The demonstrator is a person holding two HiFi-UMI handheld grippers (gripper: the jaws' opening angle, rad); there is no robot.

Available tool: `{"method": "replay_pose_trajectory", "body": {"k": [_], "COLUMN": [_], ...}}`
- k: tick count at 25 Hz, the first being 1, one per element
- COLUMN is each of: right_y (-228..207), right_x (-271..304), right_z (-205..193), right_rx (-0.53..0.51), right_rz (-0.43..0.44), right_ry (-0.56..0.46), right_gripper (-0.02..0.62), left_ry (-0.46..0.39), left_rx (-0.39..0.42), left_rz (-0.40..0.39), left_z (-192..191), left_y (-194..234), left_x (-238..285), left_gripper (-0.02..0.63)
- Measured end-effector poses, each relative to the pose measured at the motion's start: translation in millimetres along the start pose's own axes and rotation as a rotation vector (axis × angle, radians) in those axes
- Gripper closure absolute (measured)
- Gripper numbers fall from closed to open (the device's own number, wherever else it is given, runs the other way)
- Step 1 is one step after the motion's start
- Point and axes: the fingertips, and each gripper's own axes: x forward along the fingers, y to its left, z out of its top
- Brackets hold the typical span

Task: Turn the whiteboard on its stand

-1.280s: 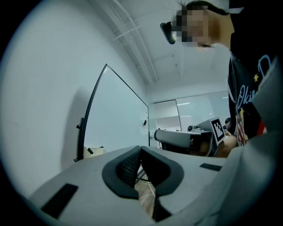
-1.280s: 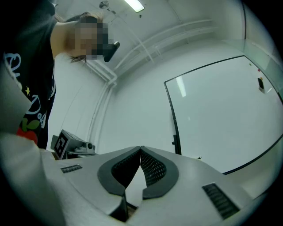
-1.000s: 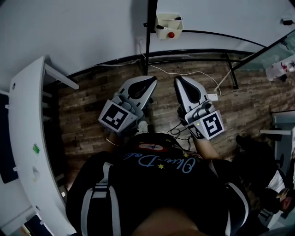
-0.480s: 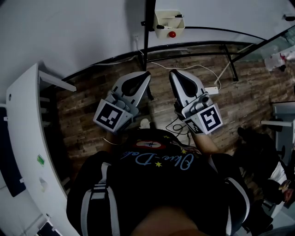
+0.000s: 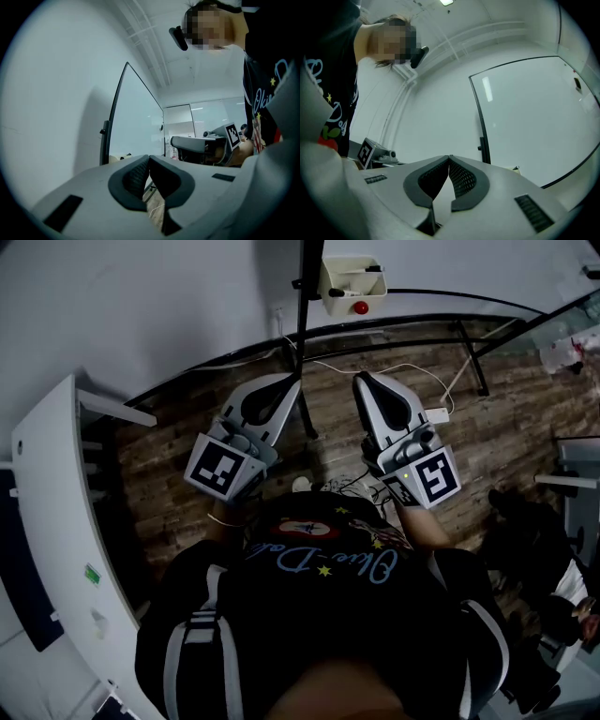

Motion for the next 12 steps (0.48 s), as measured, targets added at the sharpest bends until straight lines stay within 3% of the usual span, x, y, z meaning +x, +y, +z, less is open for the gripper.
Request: {"method": "replay_pose_trajectory", "body": {"k": [12], "right_y": [-23.2], "right_x": [22.2], "right_z": [-6.9], "right_rx": [0.009], "right_rz": [0.041], "right_ry": [0.012], "right_gripper": [0.561], "left_ry": [-0.007], "left_rx": [0.002], "left_rz": [0.028], "left_z": [1.2], "left_y": [14.9], "left_x": [14.3], "left_gripper": [0.609]}}
